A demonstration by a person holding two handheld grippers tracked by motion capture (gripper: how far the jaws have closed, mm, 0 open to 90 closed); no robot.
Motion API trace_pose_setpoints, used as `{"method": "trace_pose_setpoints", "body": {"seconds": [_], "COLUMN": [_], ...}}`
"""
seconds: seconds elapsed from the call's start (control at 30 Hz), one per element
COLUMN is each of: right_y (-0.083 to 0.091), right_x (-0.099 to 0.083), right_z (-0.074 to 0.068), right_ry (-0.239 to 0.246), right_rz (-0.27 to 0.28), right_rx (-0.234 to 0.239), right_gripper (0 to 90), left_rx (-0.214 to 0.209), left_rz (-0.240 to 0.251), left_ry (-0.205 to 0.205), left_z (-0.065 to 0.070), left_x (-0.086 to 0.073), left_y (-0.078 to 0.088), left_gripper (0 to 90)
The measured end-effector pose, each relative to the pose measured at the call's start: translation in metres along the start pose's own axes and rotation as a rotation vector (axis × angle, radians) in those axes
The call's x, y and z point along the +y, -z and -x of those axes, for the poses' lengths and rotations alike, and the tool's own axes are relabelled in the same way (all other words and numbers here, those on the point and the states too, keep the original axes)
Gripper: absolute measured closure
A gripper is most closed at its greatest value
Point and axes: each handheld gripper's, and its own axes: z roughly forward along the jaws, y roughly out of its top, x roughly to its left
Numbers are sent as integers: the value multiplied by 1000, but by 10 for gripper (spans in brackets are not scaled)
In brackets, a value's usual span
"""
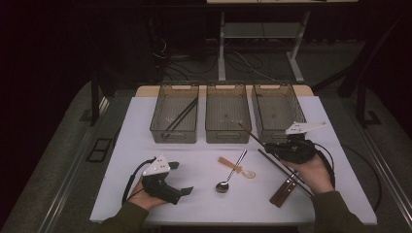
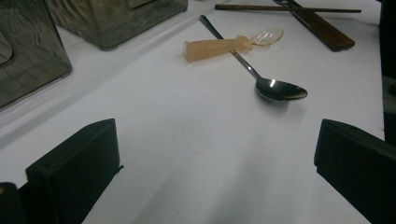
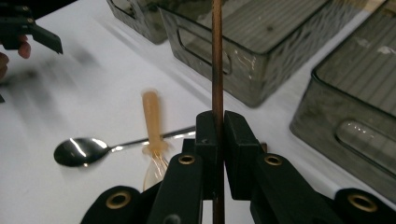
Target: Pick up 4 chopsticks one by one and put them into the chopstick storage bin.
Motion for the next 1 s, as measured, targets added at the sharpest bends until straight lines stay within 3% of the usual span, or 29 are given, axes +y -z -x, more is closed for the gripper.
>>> {"method": "trace_pose_setpoints", "body": {"seconds": [0.17, 0.73, 1.0], "right_y": [-9, -40, -63], "right_x": [14, 60, 81], "right_z": [-9, -33, -41], "right_ry": [6, 24, 26], "right_rz": [6, 5, -20], "right_rx": [5, 5, 0], "right_gripper": [842, 842, 842], "left_rx": [-2, -13, -22], "left_rz": [-3, -6, -10], "left_ry": [16, 2, -6], "left_z": [-1, 1, 1], "left_x": [0, 0, 0], "left_y": [0, 0, 0], "left_gripper": [0, 0, 0]}}
